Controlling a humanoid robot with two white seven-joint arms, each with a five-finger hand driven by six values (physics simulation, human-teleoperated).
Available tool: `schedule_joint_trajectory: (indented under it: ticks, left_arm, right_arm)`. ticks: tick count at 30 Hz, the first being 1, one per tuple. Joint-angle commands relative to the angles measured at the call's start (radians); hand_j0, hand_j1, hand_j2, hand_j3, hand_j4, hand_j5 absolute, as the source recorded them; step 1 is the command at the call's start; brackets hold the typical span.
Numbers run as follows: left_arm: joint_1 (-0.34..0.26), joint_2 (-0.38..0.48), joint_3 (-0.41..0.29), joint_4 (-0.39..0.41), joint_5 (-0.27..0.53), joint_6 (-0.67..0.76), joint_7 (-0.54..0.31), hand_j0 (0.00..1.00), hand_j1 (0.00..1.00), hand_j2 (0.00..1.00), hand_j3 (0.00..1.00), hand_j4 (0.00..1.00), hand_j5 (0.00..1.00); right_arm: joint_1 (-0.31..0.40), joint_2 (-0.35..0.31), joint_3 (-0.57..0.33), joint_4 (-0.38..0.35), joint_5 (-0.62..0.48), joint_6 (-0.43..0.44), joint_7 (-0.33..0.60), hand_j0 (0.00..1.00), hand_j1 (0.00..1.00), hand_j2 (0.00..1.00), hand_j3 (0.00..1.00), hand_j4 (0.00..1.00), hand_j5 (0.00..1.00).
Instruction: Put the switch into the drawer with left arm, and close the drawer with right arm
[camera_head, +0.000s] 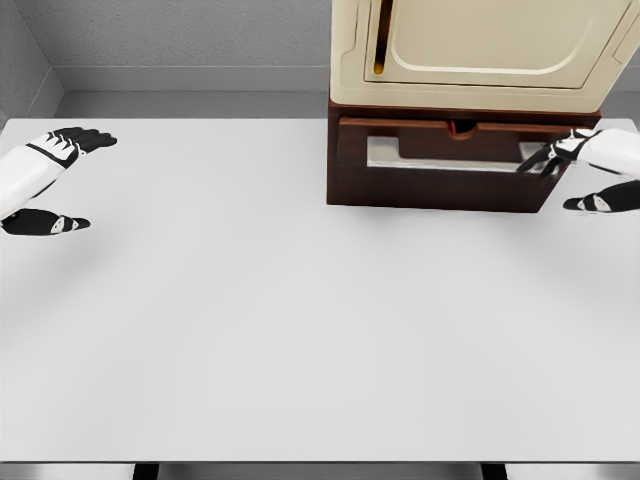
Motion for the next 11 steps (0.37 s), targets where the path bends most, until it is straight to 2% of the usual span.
schedule_joint_trajectory:
  ticks: [1,6,7,9,10,11]
  left_arm:
    - [0.0,0.0,0.001,0.0,0.006,0.0,0.001,1.0,1.0,1.0,1.0,1.0,1.0]
    - [0.0,0.0,0.001,-0.002,0.007,0.0,0.001,1.0,1.0,1.0,1.0,1.0,1.0]
    - [0.0,-0.001,-0.001,-0.002,0.007,0.0,0.001,1.0,1.0,1.0,1.0,1.0,1.0]
    - [0.009,-0.004,0.001,0.0,0.006,0.0,0.005,1.0,1.0,1.0,1.0,1.0,1.0]
    - [0.008,-0.004,0.001,-0.002,0.007,0.0,0.005,1.0,1.0,1.0,1.0,1.0,1.0]
    - [0.011,-0.004,-0.001,-0.002,0.007,0.0,0.008,1.0,1.0,1.0,1.0,1.0,1.0]
  right_arm:
    - [-0.002,0.022,0.026,0.051,-0.006,0.005,-0.001,0.77,0.77,0.77,0.77,0.77,0.77]
    - [0.006,0.003,-0.013,0.093,-0.035,0.005,-0.001,0.79,0.79,0.79,0.79,0.79,0.79]
    - [0.023,-0.031,-0.04,0.107,-0.054,0.005,-0.001,0.79,0.79,0.79,0.79,0.79,0.79]
    - [0.107,-0.103,-0.111,0.113,-0.097,0.005,-0.001,0.79,0.79,0.79,0.79,0.79,0.79]
    - [0.173,-0.125,-0.146,0.11,-0.095,0.005,-0.001,0.79,0.79,0.79,0.79,0.79,0.79]
    - [0.209,-0.128,-0.149,0.093,-0.092,0.005,-0.001,0.79,0.79,0.79,0.79,0.79,0.79]
